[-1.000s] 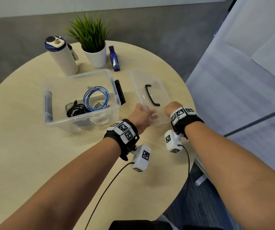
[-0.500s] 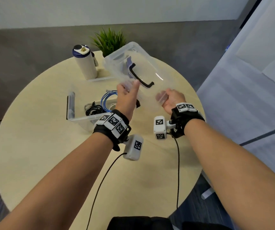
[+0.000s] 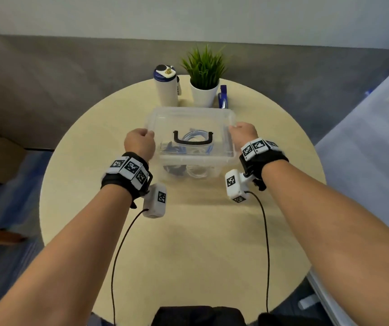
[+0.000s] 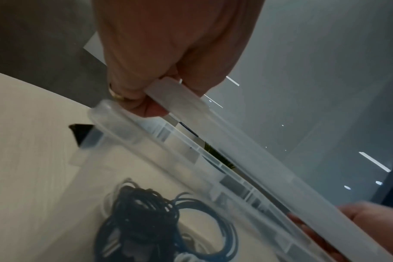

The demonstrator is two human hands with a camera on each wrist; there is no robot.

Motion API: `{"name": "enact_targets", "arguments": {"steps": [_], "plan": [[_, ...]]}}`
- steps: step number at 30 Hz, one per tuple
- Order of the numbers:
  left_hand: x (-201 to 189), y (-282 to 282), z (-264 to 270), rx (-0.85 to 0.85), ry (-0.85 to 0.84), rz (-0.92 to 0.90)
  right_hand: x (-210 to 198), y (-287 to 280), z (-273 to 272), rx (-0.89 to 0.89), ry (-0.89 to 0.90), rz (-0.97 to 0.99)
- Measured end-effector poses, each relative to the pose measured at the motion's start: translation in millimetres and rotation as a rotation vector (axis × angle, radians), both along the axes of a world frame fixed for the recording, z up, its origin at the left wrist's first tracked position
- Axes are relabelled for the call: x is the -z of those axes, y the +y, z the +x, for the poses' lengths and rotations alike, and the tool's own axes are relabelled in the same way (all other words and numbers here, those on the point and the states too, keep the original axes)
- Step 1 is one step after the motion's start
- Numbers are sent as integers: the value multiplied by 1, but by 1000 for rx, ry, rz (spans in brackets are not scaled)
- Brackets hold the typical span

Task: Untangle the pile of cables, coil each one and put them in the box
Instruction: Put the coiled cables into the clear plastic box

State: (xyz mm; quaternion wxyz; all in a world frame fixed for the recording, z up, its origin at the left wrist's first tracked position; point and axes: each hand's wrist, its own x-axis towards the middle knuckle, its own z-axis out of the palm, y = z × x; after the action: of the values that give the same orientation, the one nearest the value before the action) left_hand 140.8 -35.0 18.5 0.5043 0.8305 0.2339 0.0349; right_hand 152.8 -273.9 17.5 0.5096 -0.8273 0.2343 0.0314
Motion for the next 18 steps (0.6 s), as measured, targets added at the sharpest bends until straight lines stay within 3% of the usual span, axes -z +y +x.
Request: {"name": "enact_targets", "arguments": {"steps": [9, 18], "plan": [[6, 17, 3, 56, 41, 206, 9, 20, 27, -111, 92, -287], [17, 23, 9, 30, 51, 134, 20, 13, 31, -143, 151, -402]]}}
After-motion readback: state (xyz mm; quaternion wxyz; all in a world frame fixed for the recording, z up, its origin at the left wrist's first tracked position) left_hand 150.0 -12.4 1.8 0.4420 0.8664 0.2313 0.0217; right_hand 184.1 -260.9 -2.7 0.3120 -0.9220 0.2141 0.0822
